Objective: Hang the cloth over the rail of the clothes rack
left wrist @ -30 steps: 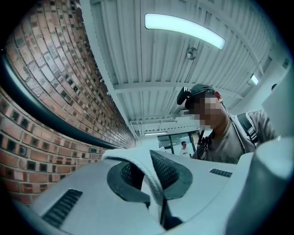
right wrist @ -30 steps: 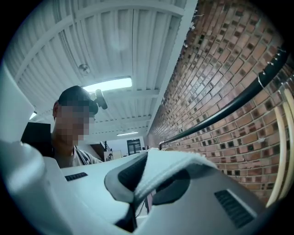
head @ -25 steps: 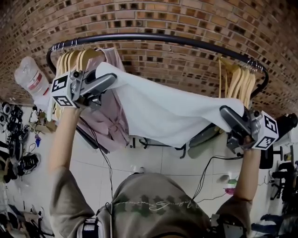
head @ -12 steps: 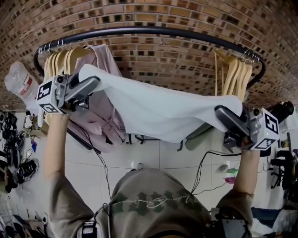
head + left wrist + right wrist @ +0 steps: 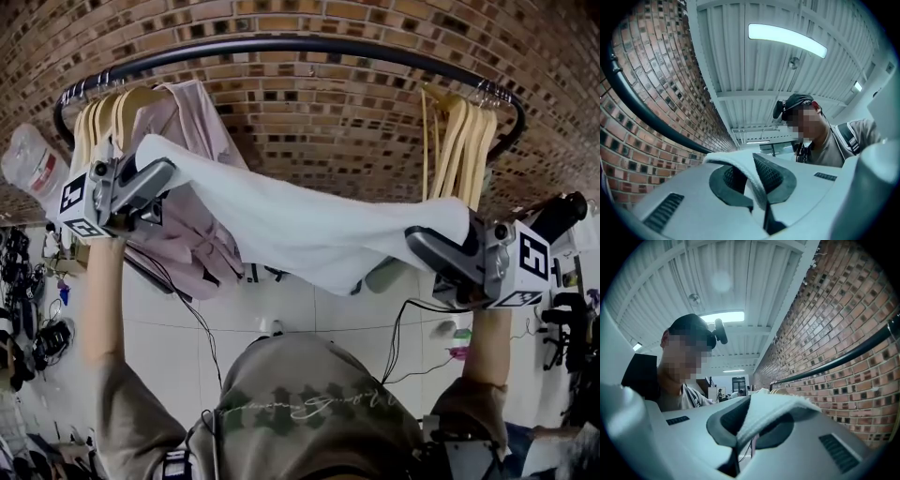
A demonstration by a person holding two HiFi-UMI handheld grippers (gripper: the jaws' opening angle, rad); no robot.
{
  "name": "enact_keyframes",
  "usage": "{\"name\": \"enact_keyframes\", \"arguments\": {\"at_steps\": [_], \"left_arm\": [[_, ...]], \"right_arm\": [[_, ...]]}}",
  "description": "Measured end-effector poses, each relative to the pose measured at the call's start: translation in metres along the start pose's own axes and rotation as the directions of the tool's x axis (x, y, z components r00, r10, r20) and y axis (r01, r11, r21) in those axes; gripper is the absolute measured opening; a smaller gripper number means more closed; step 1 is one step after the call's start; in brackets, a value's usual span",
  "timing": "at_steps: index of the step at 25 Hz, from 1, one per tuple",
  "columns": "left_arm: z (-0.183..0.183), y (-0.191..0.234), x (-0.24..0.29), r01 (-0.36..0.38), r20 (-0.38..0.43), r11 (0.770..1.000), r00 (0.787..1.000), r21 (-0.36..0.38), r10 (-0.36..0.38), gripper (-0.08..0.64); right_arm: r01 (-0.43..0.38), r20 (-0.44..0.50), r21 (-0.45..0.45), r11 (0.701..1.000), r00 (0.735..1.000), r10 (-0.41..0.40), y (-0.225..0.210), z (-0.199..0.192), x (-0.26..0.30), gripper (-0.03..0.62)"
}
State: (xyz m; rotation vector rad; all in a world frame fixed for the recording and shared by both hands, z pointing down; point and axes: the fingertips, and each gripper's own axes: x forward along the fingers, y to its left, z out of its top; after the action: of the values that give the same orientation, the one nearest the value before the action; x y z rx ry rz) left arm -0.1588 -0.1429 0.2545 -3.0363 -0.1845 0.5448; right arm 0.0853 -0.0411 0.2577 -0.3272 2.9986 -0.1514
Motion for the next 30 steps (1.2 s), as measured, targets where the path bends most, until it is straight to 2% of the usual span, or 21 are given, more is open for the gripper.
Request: {"name": "enact_keyframes", "arguments": {"at_steps": [5,14,19,21,30], "left_arm": [[0.006,-0.011,-0.004,-0.002,0.02,1.0,1.0,0.002,0.002,0.017],[0.022,-0.022,0.0,-0.016,0.038,0.999,0.999,0.032,0.015,0.017],[0.031,-0.025,0.005,-0.042,-0.022,0.994,0.999,0.097,0.045,0.017],[0.034,-0.027,0.006,-0.041,-0.038,0.994,0.998,0.102,0.045,0.017],[0.038,-0.012,-0.001,-0.027,-0.111,0.999,0.993,0.038,0.031,0.017]], "right_arm": [[-0.034,0.006,0.006,0.999,0.999,0.034,0.017,0.0,0.006,0.018],[-0.079,-0.018,-0.077,0.994,0.997,0.078,0.03,0.016,0.009,0.018],[-0.063,-0.02,-0.108,0.992,0.998,0.061,0.022,0.026,-0.003,0.018],[-0.057,-0.002,-0.12,0.991,0.998,0.058,0.018,0.031,-0.005,0.018],[0.012,0.026,-0.139,0.99,1.0,-0.008,-0.024,0.046,0.002,0.018]]}}
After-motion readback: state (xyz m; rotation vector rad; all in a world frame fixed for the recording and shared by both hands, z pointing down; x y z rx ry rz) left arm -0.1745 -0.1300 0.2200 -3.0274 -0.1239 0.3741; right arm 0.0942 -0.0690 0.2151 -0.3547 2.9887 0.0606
